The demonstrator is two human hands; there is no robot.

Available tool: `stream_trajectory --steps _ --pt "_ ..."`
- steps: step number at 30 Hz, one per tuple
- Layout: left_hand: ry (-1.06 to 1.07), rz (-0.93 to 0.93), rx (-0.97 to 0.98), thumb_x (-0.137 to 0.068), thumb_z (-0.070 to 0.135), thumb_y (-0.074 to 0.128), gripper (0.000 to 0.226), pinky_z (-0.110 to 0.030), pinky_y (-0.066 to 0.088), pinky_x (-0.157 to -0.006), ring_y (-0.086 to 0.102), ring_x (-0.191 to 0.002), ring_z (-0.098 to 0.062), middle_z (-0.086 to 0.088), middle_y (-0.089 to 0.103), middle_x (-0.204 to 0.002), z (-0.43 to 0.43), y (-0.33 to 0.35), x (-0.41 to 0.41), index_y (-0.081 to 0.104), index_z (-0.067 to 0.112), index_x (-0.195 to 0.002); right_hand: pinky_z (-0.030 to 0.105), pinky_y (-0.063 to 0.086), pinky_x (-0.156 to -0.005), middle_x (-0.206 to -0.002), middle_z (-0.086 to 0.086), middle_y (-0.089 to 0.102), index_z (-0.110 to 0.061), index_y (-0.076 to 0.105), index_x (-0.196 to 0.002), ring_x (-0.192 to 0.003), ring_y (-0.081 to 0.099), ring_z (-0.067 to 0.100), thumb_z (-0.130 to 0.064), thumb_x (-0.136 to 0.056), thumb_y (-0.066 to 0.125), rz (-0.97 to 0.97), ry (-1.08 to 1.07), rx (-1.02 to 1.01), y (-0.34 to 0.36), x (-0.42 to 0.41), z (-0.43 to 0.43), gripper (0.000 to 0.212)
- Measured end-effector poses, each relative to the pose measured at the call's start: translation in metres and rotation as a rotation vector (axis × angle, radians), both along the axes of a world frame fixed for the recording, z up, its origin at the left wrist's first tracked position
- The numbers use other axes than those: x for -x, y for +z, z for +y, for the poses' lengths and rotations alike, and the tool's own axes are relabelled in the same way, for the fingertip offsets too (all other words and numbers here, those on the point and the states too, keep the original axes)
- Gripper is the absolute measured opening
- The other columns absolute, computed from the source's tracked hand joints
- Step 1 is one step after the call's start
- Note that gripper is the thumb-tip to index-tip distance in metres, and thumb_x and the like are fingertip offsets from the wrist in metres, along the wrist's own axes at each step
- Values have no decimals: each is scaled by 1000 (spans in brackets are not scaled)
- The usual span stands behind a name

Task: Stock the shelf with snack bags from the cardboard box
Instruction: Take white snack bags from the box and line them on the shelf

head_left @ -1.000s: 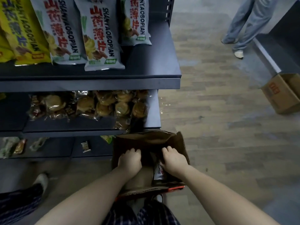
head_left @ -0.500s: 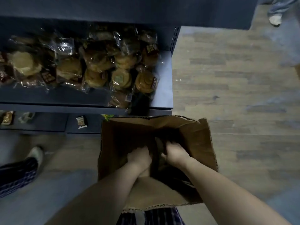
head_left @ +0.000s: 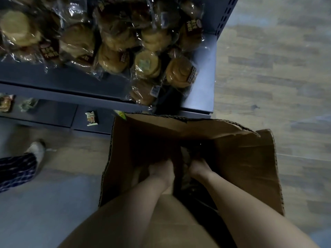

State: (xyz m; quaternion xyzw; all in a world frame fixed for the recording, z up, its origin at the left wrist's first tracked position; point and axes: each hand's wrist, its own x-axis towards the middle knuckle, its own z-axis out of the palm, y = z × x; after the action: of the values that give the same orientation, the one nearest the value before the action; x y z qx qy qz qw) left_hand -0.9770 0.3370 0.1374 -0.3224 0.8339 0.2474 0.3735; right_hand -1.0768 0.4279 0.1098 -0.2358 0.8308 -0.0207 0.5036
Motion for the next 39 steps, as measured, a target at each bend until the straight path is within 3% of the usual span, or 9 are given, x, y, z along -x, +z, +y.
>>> stream_trajectory --steps 7,13,17,23,27,29,31,35,39 --pt "19 11 -11 -96 21 43 28 -37 41 -96 51 -121 -30 -11 55 -128 0 -10 10 53 13 -121 34 40 -103 -154 14 28 -16 18 -152 -135 36 33 -47 -92 51 -39 21 -93 -24 -4 -8 75" --pt "-2 -34 1 -98 24 43 30 -39 43 -96 52 -121 -31 -12 57 -128 -1 -20 10 56 11 -122 40 33 -111 -159 16 -13 -22 -21 -149 -146 11 38 -38 -98 43 34 -45 -76 -31 -17 -6 84" --pt "47 -48 -64 -97 30 42 34 -36 43 -95 53 -119 -29 -10 57 -128 0 -18 4 56 13 -123 33 23 -114 -161 8 -10 -25 -10 -153 -147 6 32 -41 -96 49 -25 -135 2 -24 -18 1 83" --pt "197 5 -148 -96 29 45 44 -41 37 -107 45 -129 -29 -10 47 -141 -1 5 2 42 17 -139 28 34 -107 -151 16 31 -6 38 -142 -136 32 32 -26 -88 61 -54 -174 -32 4 -6 -3 62" --pt "215 -13 -136 -95 22 47 40 -38 39 -106 47 -127 -29 -11 49 -138 -6 31 0 48 13 -134 30 31 -110 -152 12 34 -14 25 -149 -136 35 33 -45 -93 51 -34 -295 40 38 -3 -5 70" --pt "255 10 -128 -96 20 45 36 -36 41 -104 50 -123 -27 -11 52 -134 -8 46 -2 52 11 -130 33 32 -111 -148 14 40 -11 30 -147 -134 39 34 -53 -94 45 -44 -347 33 56 -1 -5 69" --pt "313 57 -144 -96 18 43 34 -33 43 -100 53 -119 -26 -10 56 -130 -10 62 -2 54 13 -128 38 32 -111 -145 18 42 -5 36 -144 -133 40 36 -47 -97 43 -58 -346 14 74 3 -3 63" --pt "384 93 -156 -96 18 44 30 -29 46 -91 57 -111 -25 -11 59 -122 -17 98 -1 56 10 -122 41 35 -110 -149 17 35 -6 19 -149 -136 37 34 -35 -89 58 -120 -404 22 116 9 3 77" --pt "443 179 -254 -96 18 43 35 -33 46 -96 57 -113 -33 -21 60 -122 -26 137 3 57 -2 -120 44 49 -98 -128 15 53 -15 24 -145 -116 57 30 -26 -71 68 -220 -362 13 161 16 8 86"
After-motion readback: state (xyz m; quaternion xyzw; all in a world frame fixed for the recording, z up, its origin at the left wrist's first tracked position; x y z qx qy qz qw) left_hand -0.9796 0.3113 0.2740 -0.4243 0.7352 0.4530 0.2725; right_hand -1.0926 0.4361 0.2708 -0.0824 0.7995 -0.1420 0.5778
